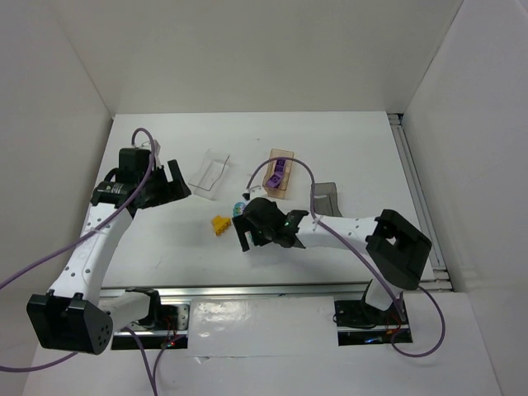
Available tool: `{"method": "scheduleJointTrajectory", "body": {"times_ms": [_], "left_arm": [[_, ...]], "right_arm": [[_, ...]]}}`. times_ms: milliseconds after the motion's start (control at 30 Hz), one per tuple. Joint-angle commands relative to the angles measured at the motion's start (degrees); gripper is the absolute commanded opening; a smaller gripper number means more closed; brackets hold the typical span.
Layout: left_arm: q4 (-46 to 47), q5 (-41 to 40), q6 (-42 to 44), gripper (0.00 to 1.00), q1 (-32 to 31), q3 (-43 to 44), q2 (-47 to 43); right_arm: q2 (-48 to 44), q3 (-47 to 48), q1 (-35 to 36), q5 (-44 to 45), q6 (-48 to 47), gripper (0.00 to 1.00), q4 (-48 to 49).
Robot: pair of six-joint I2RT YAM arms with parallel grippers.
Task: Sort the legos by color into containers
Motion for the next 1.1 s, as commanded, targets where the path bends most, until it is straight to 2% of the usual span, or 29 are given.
{"method": "scheduleJointTrajectory", "body": {"times_ms": [0, 167, 333, 567, 800, 933, 1067], "left_arm": [[1.2, 0.0, -0.5, 0.93, -0.3, 0.4, -0.1], [1.2, 0.0, -1.0, 0.93, -0.8, 0.4, 0.6], [1.2, 0.6, -1.5, 0.93, -0.8, -0.1, 0.6], [1.2, 0.6, -1.0, 0.93, -0.8, -0.6, 0.6], [1.8, 0.0, -0.5, 0.93, -0.8, -0.6, 0.6], [1.8, 1.2, -1.0, 0.93, -0.8, -1.2, 0.6], [2.3, 1.2, -1.0, 0.93, -1.3, -2.3, 0.6]], "right_arm": [[-3.8, 2.9, -0.3, 12.5, -4.5, 1.0, -6.8], [-0.9, 6.0, -0.3, 14.2, -10.0, 1.0, -9.1], [3.8, 9.8, -0.3, 12.4, -12.1, 1.0, -6.9], [10.2, 14.8, -6.0, 5.0, -14.1, 1.0, -5.7], [13.8, 16.5, -6.7, 0.3, -14.7, 1.0, -6.8], [14.9, 16.0, -6.7, -0.3, -13.9, 0.96, -6.8], [14.9, 15.3, -6.7, 0.5, -9.0, 0.86, -8.0]]}}
